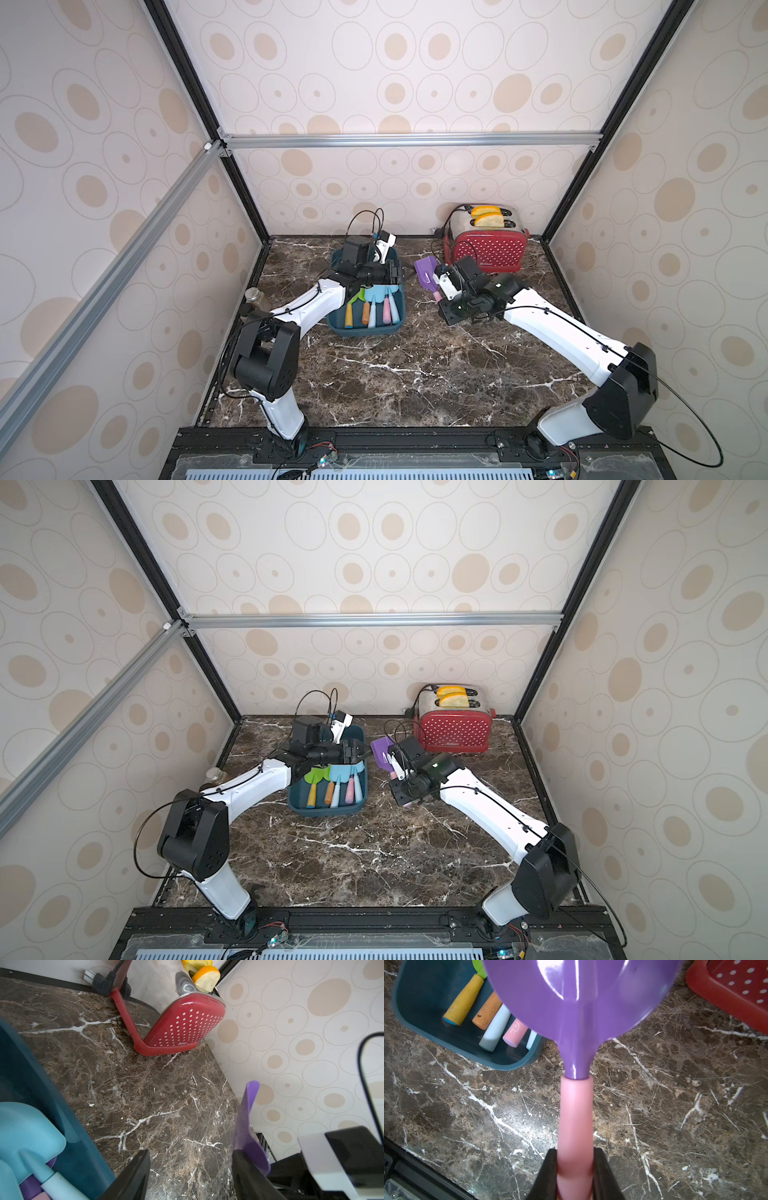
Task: Put the shovel into the storage box
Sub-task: Place the shovel in the storage box.
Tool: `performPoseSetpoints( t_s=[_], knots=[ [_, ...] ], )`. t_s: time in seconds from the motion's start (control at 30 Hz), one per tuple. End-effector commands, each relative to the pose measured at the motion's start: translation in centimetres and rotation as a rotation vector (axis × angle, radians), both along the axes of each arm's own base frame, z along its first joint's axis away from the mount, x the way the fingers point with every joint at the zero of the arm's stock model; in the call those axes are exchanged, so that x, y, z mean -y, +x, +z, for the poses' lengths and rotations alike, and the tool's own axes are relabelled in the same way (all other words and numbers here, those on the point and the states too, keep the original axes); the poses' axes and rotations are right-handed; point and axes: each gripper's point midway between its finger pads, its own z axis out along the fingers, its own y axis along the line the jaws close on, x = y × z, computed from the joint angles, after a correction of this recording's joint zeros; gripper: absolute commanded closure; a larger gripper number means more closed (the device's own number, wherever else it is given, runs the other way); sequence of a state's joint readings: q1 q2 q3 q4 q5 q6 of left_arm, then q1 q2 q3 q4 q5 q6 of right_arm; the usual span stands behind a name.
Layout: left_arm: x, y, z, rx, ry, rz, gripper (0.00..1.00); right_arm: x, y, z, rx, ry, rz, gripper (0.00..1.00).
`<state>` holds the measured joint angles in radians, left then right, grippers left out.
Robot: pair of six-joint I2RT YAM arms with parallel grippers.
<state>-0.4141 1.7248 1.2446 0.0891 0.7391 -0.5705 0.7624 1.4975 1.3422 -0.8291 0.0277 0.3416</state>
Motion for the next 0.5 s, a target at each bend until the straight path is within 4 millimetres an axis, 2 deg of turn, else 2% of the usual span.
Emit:
performPoseSetpoints(
  t_s=[0.0, 0.33, 0.47],
  knots=[
    [-0.1, -0.4, 2.0, 0.075, -0.002, 0.016, 0.35, -0.4, -0.5, -0.4, -0.002, -0.044, 0.043, 1.0],
    [-2.4, -1.9, 3.3, 0.137, 0.068, 0.09, 0.35, 0.2, 0.0, -1.2, 0.019, -0.075, 0.021, 1.0],
    [-2.6, -2.2, 3.9, 0.146, 0.058, 0.09, 0.35, 0.2, -0.1, -1.9, 0.005, -0.085, 0.023, 1.0]
  ],
)
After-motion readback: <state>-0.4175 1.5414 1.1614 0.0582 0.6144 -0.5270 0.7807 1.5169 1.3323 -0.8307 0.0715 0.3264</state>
